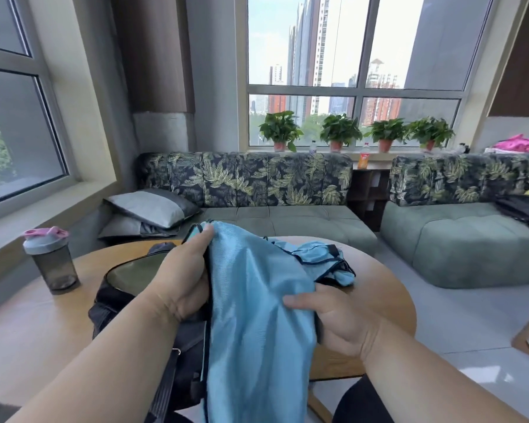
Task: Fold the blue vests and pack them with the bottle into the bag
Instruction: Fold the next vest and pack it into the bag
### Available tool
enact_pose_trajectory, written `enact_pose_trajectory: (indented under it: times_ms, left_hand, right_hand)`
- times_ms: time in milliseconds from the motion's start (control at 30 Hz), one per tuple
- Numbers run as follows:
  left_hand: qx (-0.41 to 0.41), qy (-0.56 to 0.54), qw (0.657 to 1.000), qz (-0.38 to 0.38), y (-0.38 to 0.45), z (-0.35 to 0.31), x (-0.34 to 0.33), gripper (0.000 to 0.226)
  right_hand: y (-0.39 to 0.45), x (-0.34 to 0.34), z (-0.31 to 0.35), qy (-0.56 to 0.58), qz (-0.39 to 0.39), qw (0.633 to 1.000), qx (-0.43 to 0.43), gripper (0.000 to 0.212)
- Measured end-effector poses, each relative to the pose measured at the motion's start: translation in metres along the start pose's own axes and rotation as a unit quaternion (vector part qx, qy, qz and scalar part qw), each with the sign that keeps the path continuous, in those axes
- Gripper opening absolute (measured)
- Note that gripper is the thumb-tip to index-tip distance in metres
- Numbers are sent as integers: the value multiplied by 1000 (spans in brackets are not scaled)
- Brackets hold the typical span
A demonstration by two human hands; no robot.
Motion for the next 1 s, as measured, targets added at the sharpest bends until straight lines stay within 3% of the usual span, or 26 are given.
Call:
enact_pose_trajectory:
  times_ms: [233, 333, 400, 533, 800, 1000]
  left_hand:
    - [152, 8, 985, 87, -3, 95, 20, 89]
    - [194, -34, 973, 121, -20, 123, 12, 88]
    - [201, -48, 969, 136, -31, 131, 4, 90]
    - [193, -44, 966, 167, -44, 132, -10, 114]
    - [243, -37, 957, 154, -43, 137, -25, 93]
    - [234, -26, 964, 121, -38, 128, -21, 96]
  right_hand:
    - [8, -7, 26, 116, -84, 989, 23, 33]
    - [10, -19, 33, 147, -77, 986, 26, 29]
    - [11, -25, 37, 154, -77, 985, 25, 32]
    - [14, -25, 47, 160, -94, 982, 40, 35]
    - [10, -17, 40, 159, -119, 979, 38, 39]
    - [9, -8, 40, 152, -128, 979, 36, 34]
Point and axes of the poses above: each hand's wrist, its own y-axis towards the middle knuckle, its own x-axis out of the back of the hand, z = x × y, the point moved 7 cm from there along y, towards the middle knuckle, and after that the axes turned 10 degrees about x, right-handed, at the moved point
